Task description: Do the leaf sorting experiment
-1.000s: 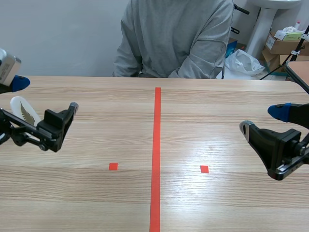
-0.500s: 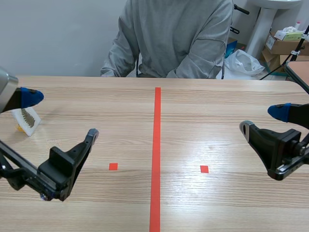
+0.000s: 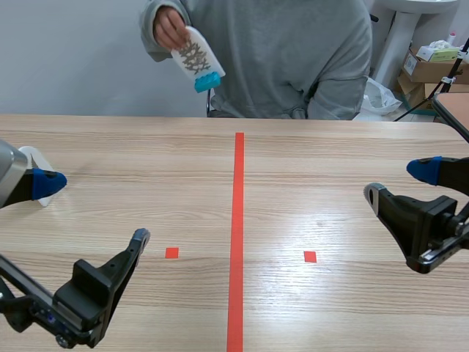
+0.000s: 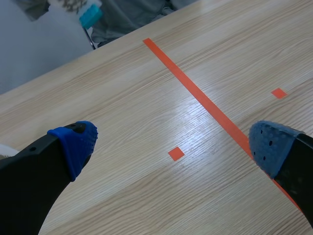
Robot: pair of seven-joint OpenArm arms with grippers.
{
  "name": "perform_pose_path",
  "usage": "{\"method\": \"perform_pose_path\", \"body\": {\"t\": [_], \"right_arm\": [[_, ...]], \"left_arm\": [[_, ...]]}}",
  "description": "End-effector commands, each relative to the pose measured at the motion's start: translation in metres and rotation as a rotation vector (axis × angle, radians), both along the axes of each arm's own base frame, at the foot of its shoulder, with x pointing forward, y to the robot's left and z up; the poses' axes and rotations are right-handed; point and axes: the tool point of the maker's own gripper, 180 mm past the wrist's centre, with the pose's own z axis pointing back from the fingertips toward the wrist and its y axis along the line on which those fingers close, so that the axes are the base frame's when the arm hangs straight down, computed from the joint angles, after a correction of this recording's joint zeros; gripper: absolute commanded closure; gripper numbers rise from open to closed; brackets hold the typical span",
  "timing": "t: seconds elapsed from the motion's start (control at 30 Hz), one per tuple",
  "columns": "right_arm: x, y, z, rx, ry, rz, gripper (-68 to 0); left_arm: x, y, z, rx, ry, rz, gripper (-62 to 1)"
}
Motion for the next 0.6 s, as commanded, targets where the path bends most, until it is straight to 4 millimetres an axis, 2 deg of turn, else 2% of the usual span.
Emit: {"method": "perform_pose_path", "body": {"t": [0.0,0.57], "right_arm": [[0.0050,0.0001,0.0108,0.017,-0.038,-0.004,-41.1],[0.0048,0.0000,0.0094,0.014,-0.032,-0.004,-41.1]], "left_arm": [[0.0027,-0.0029,0.0112,-0.020,-0.037,-0.002,-62.3],[-0.0014,-0.0104,0.0102,-0.091,0.005,-0.030,-62.3]]}}
